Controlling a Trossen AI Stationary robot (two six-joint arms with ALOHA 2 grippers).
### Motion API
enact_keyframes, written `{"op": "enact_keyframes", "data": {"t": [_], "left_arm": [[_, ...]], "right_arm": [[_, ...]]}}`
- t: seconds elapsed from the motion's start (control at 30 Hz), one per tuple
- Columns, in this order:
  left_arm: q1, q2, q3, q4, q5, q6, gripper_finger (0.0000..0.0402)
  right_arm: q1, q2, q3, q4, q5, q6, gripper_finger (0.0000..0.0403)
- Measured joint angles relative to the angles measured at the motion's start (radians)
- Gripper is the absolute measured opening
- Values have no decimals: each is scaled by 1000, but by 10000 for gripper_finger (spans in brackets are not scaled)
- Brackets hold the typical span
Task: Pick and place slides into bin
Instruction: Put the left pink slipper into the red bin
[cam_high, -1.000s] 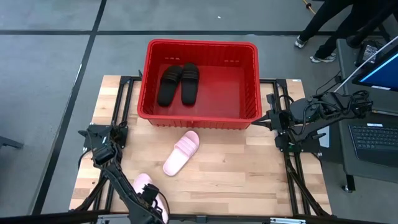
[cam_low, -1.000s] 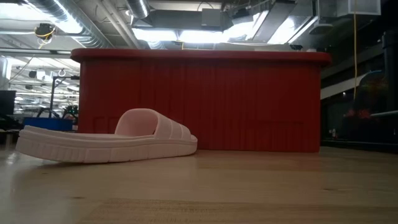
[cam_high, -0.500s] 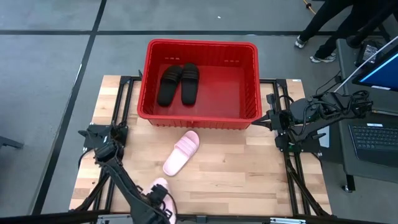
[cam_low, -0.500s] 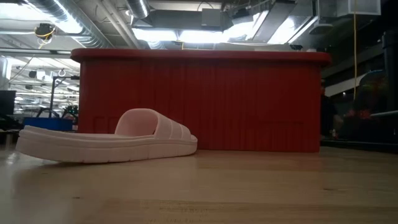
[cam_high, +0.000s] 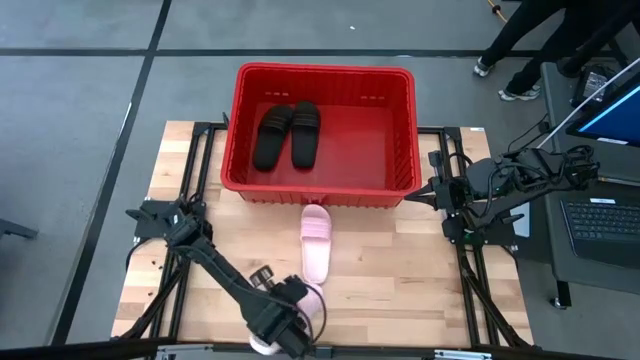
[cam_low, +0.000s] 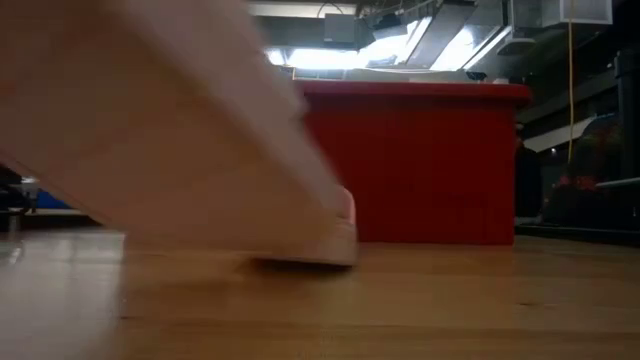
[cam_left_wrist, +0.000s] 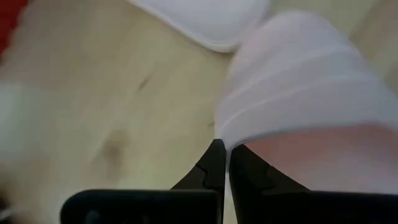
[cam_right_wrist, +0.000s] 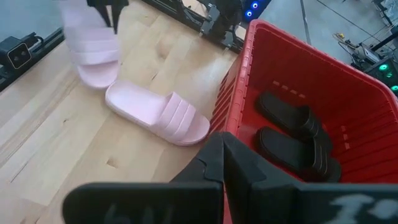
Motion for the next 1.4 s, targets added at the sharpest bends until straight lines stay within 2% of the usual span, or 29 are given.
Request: {"op": "enact_keyframes", "data": {"t": [0.2, 0.47, 0.73, 0.9, 1.07, 1.4], "left_arm": [[27, 0, 64, 50, 4, 117, 2], [16, -2, 226, 46, -5, 117, 2], [57, -8, 260, -4, -224, 187, 2], [131, -9, 260, -63, -301, 199, 2], [219, -9, 260, -57, -414, 291, 2], [316, -55, 260, 17, -464, 450, 2]], "right_arm": [[0, 0, 0, -11, 0, -1, 3], [0, 0, 0, -27, 0, -2, 3], [0, 0, 0, -27, 0, -1, 3], [0, 0, 0, -19, 0, 5, 3], [0, 0, 0, 25, 0, 4, 15], [0, 0, 0, 101, 1, 3, 25]]}}
